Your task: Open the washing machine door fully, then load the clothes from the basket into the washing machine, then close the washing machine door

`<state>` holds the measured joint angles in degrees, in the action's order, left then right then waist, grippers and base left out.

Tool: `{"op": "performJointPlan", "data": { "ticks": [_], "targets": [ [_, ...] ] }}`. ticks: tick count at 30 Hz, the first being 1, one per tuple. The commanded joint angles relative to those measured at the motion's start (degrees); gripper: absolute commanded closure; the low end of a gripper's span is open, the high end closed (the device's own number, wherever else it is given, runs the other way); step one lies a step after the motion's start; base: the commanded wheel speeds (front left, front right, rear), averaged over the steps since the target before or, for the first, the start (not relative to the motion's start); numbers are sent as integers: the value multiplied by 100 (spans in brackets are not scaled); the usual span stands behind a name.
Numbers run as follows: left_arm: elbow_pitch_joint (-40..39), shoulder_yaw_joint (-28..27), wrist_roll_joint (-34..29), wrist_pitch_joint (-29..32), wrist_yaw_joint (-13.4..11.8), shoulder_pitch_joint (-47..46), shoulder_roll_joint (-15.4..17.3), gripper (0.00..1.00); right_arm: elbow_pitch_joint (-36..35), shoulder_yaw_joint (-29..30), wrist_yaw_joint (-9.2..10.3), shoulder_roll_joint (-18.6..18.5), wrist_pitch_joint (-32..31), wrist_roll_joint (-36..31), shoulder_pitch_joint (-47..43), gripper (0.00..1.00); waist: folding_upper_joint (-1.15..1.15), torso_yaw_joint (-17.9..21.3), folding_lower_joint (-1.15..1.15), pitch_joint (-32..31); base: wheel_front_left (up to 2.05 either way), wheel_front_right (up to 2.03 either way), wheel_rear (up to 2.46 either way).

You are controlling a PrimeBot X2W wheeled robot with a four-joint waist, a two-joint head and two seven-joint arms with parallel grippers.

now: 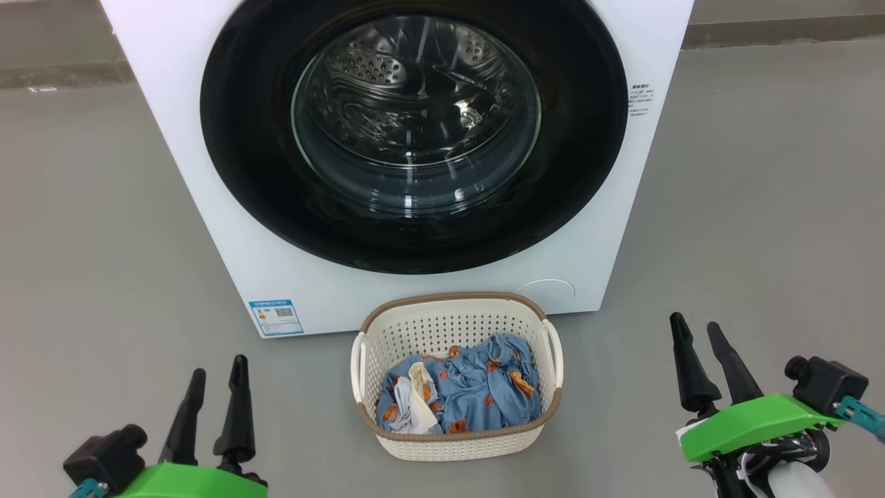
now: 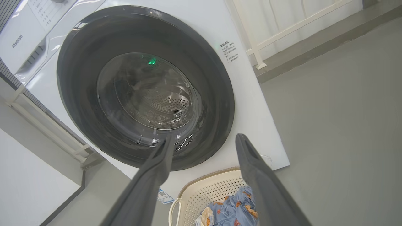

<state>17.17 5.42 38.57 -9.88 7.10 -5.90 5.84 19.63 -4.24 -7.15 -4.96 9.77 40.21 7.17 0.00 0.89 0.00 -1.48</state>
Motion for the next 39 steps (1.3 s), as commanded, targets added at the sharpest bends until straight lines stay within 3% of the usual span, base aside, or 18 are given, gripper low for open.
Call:
{"op": "performJointPlan", "data": {
  "ticks": [1,26,39],
  "targets": [
    [-106,-111,-227,-103,25,-301,125,0,-117,-154,-27,-64,111,-269,314,0,0,1,0,-2,0,0,0],
    [24,51,-1570,-507,37,-490,225,0,107,-462,-34,-147,518,-1541,536,0,0,12,0,-55,0,0,0],
    [53,33,-1592,-512,38,-483,203,0,163,-448,-34,-147,523,-1565,522,0,0,-5,0,-82,0,0,0]
  ]
}}
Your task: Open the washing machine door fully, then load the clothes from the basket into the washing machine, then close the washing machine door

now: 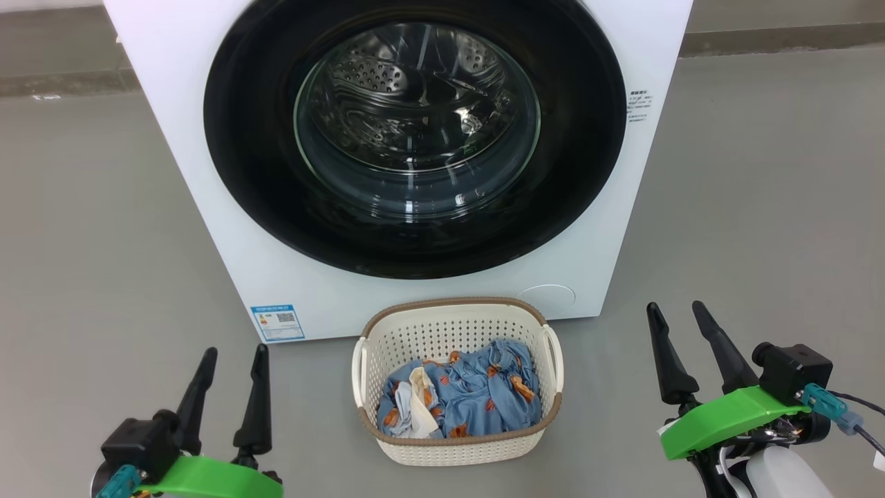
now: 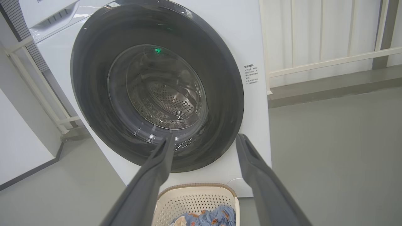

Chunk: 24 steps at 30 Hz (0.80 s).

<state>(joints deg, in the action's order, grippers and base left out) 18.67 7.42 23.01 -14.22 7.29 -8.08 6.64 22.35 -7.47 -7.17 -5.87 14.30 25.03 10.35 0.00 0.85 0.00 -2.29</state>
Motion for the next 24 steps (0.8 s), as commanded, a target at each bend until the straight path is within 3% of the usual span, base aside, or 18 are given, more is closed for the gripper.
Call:
{"op": "performJointPlan", "data": {
  "ticks": [1,24],
  "targets": [
    [-97,-164,-39,-78,19,-265,123,0,-104,-123,-32,-57,70,-49,203,0,0,-3,0,-2,0,0,0],
    [-201,-164,-44,-78,19,-209,166,0,-59,-183,-32,-74,70,-31,209,0,0,27,0,-23,3,3,-6]
  ]
}}
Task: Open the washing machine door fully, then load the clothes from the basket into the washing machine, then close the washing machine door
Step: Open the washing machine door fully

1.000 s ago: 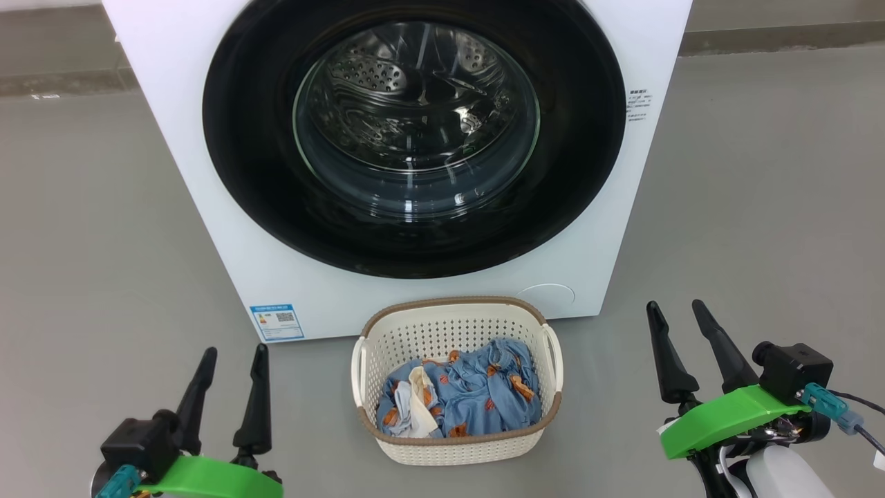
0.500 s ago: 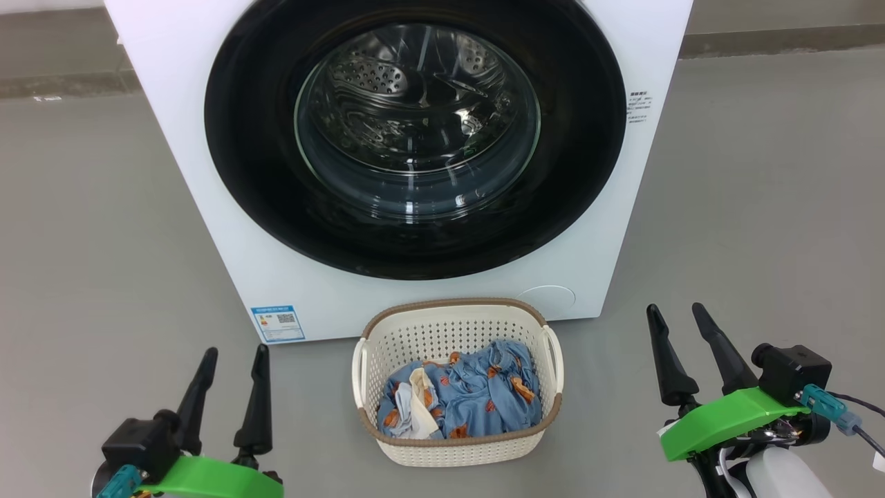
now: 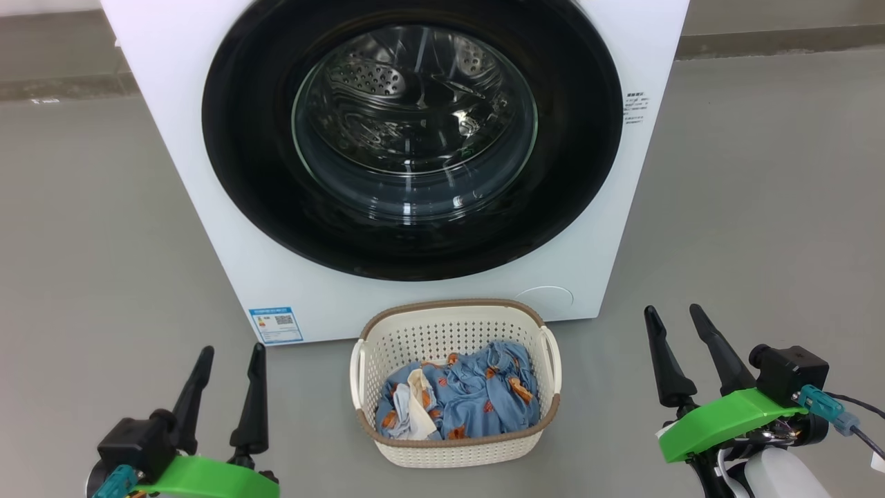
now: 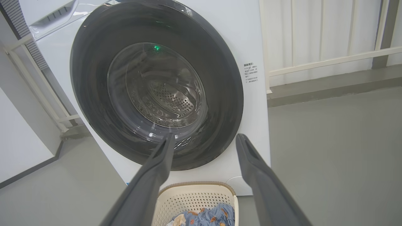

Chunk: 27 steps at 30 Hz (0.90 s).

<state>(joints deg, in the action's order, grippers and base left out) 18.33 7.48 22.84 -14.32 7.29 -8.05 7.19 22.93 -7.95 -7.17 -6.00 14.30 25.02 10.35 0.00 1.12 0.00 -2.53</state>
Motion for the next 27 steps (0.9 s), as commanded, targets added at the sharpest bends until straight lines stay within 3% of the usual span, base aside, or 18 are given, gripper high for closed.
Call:
{"op": "performJointPlan", "data": {
  "ticks": [1,20,27],
  "targets": [
    [-171,-175,-31,-68,19,-211,108,0,-119,-134,-32,-61,70,-29,211,0,0,1,0,5,36,36,-73],
    [-194,-206,82,-68,19,-220,102,0,-118,-65,-32,-42,70,-82,228,0,0,14,0,63,94,94,-189],
    [-201,-205,143,-68,19,-214,118,0,-110,-33,-32,-24,70,-101,225,0,0,11,0,68,53,53,-107]
  ]
}}
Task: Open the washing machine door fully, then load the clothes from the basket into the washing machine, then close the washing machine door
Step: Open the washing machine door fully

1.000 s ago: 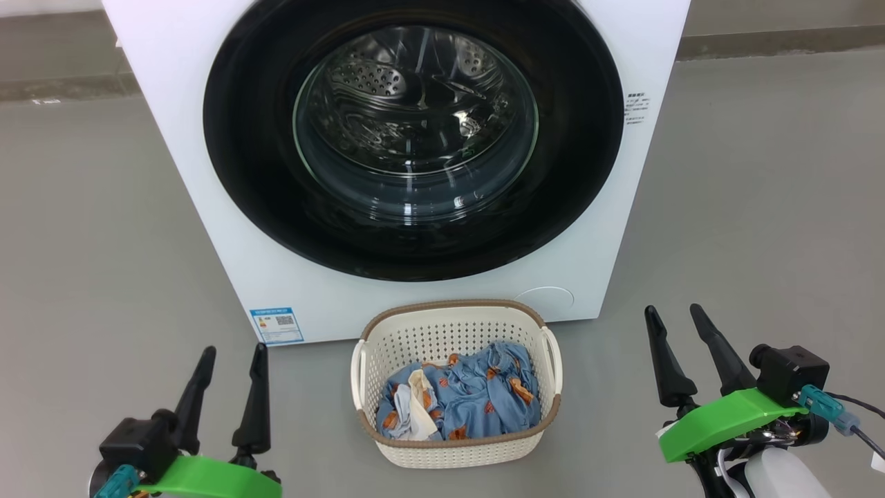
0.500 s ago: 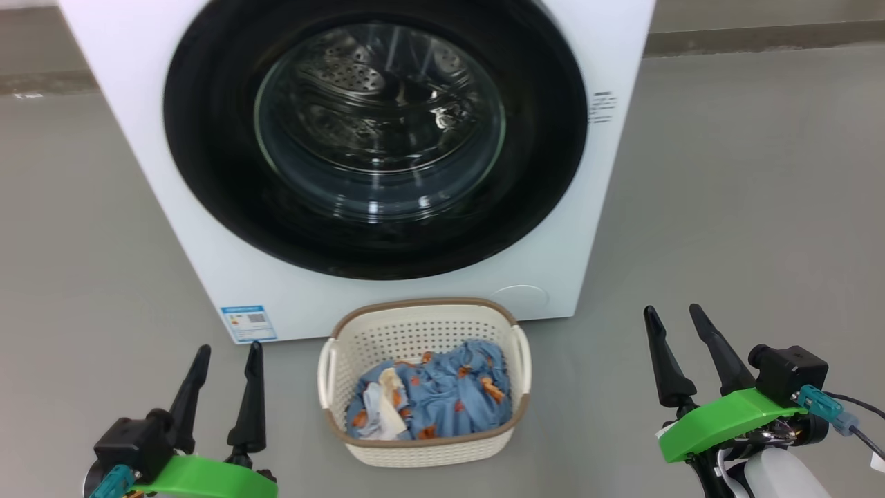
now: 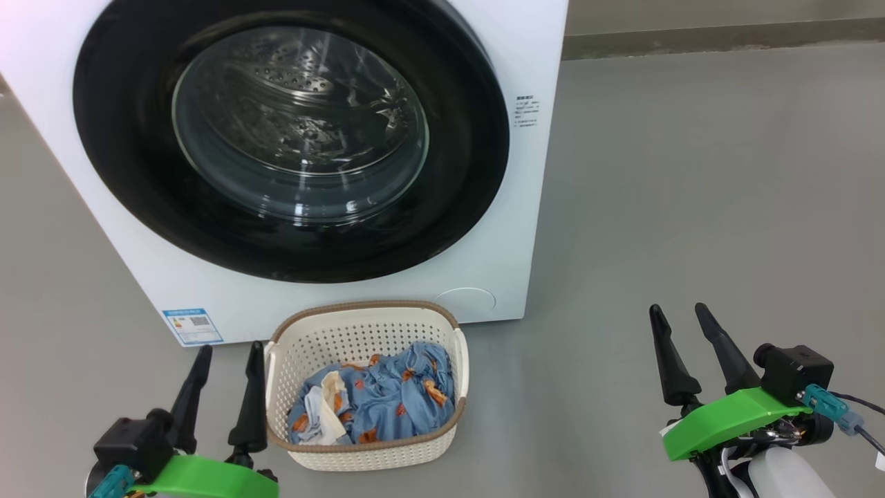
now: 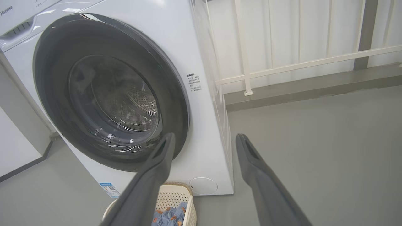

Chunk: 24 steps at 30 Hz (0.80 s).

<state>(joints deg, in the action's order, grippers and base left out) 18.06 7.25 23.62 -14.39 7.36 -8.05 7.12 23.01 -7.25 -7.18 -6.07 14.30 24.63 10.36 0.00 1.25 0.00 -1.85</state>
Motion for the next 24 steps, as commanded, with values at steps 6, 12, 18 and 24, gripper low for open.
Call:
{"op": "performJointPlan", "data": {
  "ticks": [6,12,18,24],
  "targets": [
    [-162,-188,62,-61,13,-208,124,0,-118,-87,-31,-11,70,-83,221,0,0,-7,0,0,9,9,-19],
    [-159,-214,24,-61,13,-206,111,0,-109,-85,-31,-7,70,-104,220,0,0,-11,0,-1,0,0,0],
    [-137,-229,1,-61,13,-210,98,0,-109,-68,-31,-4,70,-138,223,0,0,-21,0,5,0,0,0],
    [-90,-254,-22,-61,13,-225,92,0,-114,-37,-31,-4,70,-168,220,0,0,-41,0,14,0,0,0]
  ]
}}
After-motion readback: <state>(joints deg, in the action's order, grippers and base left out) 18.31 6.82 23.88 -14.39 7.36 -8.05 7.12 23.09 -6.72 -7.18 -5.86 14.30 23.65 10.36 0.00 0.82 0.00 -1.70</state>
